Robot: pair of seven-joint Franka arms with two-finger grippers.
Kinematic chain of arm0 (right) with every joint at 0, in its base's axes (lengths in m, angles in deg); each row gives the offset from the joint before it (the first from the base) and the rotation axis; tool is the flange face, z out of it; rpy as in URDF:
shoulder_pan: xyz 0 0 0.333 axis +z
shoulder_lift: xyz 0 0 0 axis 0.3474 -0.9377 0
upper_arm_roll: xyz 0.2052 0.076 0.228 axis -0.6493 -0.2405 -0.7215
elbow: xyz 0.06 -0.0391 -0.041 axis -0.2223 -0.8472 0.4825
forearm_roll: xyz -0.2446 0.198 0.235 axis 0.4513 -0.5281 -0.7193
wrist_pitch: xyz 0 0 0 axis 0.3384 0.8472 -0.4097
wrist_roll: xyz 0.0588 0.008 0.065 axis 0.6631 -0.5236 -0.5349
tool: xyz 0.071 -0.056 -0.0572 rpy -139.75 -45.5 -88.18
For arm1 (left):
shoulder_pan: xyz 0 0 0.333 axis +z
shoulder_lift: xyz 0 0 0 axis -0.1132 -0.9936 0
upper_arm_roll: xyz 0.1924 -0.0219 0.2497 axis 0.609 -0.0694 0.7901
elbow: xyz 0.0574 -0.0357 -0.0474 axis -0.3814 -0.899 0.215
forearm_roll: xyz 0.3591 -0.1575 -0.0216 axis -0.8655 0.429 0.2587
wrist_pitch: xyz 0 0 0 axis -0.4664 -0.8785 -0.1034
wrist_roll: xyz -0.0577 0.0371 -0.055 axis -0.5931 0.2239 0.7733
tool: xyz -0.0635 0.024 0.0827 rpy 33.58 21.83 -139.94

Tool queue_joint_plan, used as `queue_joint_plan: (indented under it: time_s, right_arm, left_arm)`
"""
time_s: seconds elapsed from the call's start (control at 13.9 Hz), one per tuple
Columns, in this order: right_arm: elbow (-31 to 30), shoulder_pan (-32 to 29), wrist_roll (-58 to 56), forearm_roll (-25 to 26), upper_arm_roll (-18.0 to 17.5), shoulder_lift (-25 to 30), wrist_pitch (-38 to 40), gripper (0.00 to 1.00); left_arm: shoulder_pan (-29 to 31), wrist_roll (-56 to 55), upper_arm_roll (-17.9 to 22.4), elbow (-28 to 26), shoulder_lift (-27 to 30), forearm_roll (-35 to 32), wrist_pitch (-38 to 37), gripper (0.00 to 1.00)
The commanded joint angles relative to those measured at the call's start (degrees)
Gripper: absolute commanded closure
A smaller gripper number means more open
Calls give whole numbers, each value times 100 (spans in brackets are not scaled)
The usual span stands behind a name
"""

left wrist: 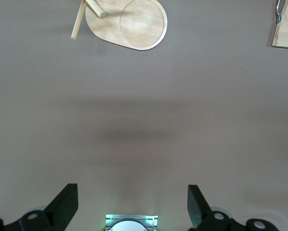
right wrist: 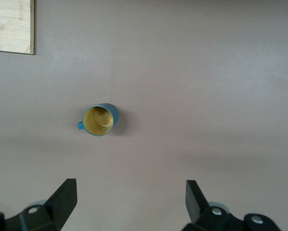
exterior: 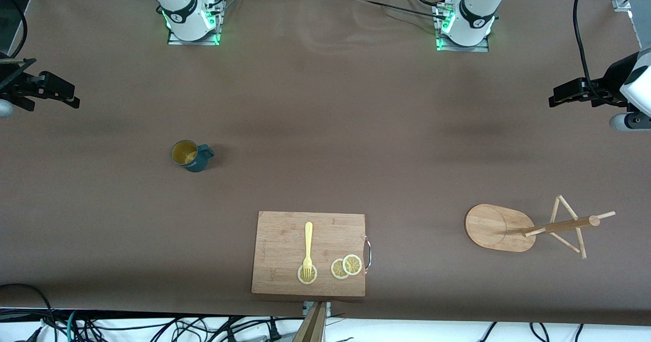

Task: Pass cup and hang on rack

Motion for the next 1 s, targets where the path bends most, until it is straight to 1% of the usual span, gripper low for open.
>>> queue_joint_plan:
  time_s: [0.0, 0.57, 0.72, 0.93]
  right_arm:
    - [-38, 17, 74, -46, 8, 44, -51, 0]
    - [-38, 17, 5, -46, 8, 35, -34, 0]
    - [-38, 17, -4, -46, 8, 35, -34, 0]
    - [-38, 17, 5, -54, 8, 35, -34, 0]
  left_arm:
    - [15, -33, -7, 4, 12, 110, 35, 0]
    - [-28, -41, -7, 21, -32, 110, 35, 0]
    - [-55, -103, -25, 293, -198, 102, 35, 0]
    - [-64, -103, -42, 347, -234, 102, 35, 0]
